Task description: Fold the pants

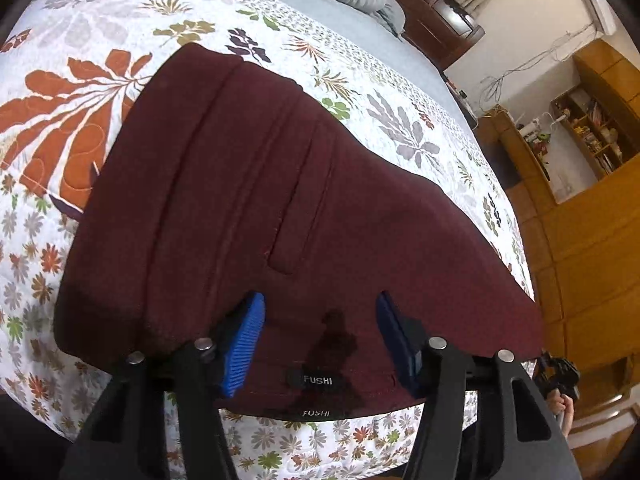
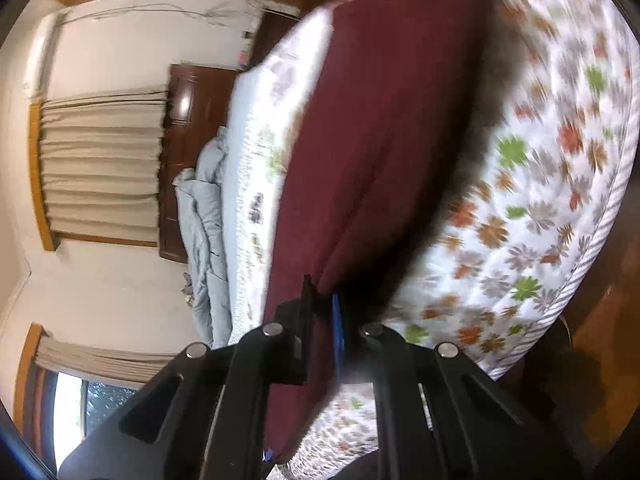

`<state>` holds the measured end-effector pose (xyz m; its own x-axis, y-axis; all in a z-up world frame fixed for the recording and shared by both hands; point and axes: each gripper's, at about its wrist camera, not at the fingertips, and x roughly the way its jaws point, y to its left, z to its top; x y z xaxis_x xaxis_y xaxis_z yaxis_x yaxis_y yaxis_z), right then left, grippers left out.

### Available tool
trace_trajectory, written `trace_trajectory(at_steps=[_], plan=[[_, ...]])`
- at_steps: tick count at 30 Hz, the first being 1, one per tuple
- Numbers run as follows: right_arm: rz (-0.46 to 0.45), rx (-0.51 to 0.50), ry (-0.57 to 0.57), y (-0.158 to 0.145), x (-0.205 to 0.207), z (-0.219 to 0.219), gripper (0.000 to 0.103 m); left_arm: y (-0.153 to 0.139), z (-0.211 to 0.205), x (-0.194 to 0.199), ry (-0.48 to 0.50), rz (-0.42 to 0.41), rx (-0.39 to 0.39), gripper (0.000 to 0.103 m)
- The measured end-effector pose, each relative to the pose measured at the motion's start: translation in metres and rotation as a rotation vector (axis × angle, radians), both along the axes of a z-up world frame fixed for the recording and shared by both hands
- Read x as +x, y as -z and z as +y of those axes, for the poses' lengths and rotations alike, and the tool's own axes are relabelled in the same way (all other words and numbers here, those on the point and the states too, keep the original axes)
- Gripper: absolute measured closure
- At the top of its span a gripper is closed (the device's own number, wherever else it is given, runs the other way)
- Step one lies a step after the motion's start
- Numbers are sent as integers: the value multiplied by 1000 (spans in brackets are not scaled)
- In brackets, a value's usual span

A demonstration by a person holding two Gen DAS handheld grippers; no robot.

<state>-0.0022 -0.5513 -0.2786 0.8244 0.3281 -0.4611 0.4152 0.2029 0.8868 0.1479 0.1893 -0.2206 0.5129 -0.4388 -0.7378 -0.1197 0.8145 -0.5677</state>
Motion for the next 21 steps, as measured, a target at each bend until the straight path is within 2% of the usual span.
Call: trace_trajectory(at_steps=[1, 2, 4, 6, 11, 12, 13, 15, 18, 21], plan=[[-12, 33, -5, 8, 1, -2, 86, 0, -2, 1, 2, 0, 0, 44], [-38, 57, -9, 12, -2, -6, 78, -1, -1, 1, 3, 1, -3, 44], [-69, 40, 31, 5, -15, -16, 56, -1, -5, 4, 3, 1, -15, 44], [-78, 7, 102, -3, -29, -31, 45, 0, -1, 1, 4, 1, -22, 44], [-73, -9, 215, -10, -42, -76, 45, -1, -4, 2, 6, 0, -12, 40], [-69, -16, 219, -10, -39, -82, 47, -1, -6, 2, 7, -1, -10, 40], [-69, -16, 217, -8, -36, -87, 52, -1, -7, 2, 9, -2, -7, 39], [-69, -46, 192, -11, -26, -93, 94, -2, -8, 2, 10, -5, -6, 39], [-71, -141, 168, -24, -19, -94, 97, -1, -9, 2, 11, -5, -6, 39], [-87, -174, 154, -29, -7, -95, 97, -1, -10, 3, 6, -1, -4, 39]])
